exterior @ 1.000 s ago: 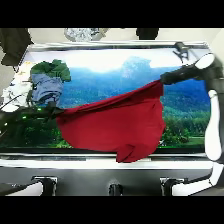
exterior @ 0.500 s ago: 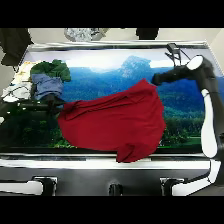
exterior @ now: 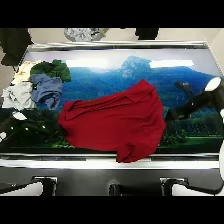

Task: Fold the shirts.

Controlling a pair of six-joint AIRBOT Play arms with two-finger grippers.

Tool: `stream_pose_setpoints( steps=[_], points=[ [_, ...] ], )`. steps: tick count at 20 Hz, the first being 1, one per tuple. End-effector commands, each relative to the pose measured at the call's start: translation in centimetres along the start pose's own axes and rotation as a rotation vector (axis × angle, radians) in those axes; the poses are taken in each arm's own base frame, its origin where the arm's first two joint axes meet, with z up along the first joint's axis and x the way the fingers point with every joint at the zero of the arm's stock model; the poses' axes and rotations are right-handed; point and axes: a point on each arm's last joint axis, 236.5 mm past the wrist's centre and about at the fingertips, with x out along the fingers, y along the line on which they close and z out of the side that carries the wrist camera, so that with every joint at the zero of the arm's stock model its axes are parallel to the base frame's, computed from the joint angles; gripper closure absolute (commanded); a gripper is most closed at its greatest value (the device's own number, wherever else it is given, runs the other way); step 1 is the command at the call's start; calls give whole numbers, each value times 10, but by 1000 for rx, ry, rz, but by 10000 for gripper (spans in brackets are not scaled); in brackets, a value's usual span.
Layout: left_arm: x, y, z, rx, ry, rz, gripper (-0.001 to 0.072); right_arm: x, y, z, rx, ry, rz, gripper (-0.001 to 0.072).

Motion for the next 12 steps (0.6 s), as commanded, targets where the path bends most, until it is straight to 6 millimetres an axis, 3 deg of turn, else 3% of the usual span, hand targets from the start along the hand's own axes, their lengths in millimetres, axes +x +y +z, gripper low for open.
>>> stream_pose_setpoints(
  steps=[1, 2, 3, 4, 5, 6, 7, 9, 12],
  points=[
    [26, -3, -6, 44, -17, 11, 117, 29, 20, -51, 38, 47, 36, 39],
    [29, -3, -5, 57, -21, 25, 162, 36, 24, -63, 42, 62, 45, 31],
    [31, -4, -3, 62, -30, 31, 271, 45, 28, -73, 53, 75, 54, 25],
    [33, -3, 0, 56, -41, 36, 330, 54, 33, -82, 66, 89, 74, 17],
    [33, -2, 3, 53, -53, 39, 441, 65, 40, -90, 85, 100, 110, 15],
    [33, -1, 5, 52, -58, 41, 630, 76, 48, -92, 96, 89, 151, 12],
    [33, -1, 6, 59, -62, 42, 678, 87, 55, -89, 122, 55, 187, 11],
    [32, -2, 6, 61, -63, 42, 678, 107, 66, -82, 199, -17, 245, 12],
    [31, -4, 4, 64, -58, 38, 678, 126, 72, -89, 260, -33, 273, 14]
  ],
)
